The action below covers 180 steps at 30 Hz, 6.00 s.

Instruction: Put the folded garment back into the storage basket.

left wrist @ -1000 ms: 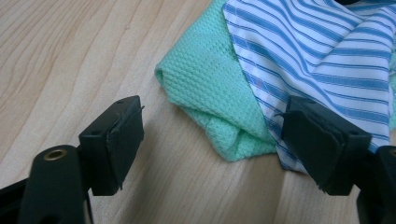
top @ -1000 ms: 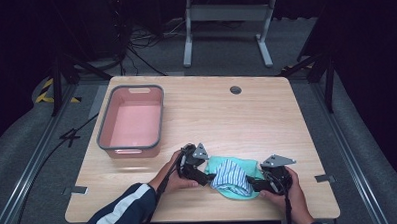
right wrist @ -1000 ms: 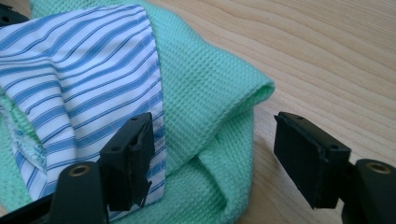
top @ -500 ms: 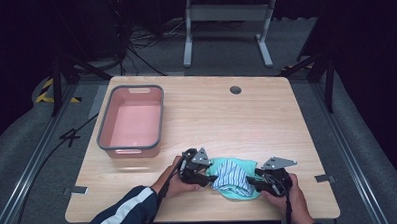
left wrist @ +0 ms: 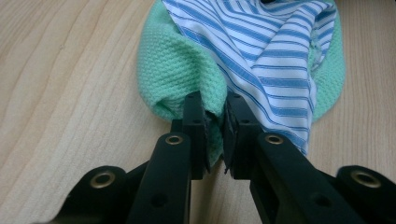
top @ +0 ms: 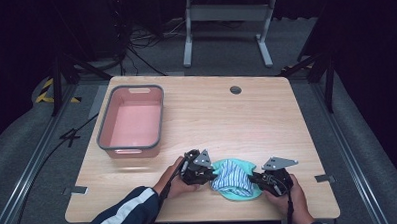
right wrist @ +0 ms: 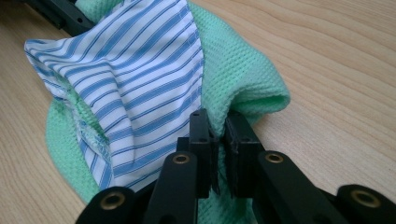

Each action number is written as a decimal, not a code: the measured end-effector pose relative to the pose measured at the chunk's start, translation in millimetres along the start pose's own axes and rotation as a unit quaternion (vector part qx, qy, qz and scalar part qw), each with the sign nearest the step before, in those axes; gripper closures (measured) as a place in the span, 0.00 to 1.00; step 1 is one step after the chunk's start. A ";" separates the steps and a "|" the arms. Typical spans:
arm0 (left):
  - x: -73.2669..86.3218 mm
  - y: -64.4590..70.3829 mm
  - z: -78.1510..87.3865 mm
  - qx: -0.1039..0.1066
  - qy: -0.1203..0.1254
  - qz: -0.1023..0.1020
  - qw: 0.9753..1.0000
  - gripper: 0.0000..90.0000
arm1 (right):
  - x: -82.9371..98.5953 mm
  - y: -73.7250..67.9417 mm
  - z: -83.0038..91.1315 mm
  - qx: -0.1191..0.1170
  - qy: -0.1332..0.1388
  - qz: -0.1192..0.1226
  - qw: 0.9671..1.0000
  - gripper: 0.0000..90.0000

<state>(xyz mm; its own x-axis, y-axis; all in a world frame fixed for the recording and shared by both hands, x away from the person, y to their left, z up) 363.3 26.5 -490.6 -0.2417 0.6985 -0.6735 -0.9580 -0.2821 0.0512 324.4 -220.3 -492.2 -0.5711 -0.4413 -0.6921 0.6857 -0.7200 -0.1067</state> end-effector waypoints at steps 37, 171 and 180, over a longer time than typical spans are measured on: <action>-18.7 -35.4 78.8 -0.081 0.030 0.023 0.996 0.92 | -95.3 -3.5 11.7 -0.021 0.058 0.049 0.997 0.94; 110.1 -141.2 241.3 -0.313 -0.016 0.170 0.934 0.73 | -283.5 -131.6 -180.4 -0.072 0.033 0.149 0.986 0.80; 106.9 -130.0 245.1 -0.324 0.002 0.164 0.932 0.61 | -278.9 -130.0 -172.5 -0.067 0.021 0.161 0.985 0.64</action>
<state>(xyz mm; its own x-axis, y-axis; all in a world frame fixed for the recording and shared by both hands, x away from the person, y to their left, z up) 424.2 299.0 -388.5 -0.5023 0.5031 -0.7033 -0.5391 -0.8181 -0.2002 472.4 88.8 -408.4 -0.2981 -0.6108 -0.7335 0.8831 -0.4682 0.0309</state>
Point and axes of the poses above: each handheld gripper's, and its own axes: z roughly backward along the jaws, x roughly out of its underside, y roughly to its right, the point moved 3 cm from there along -z, roughly forward along the jaws, and after that the axes turned 2 degrees about -x, right-handed, at the moved point
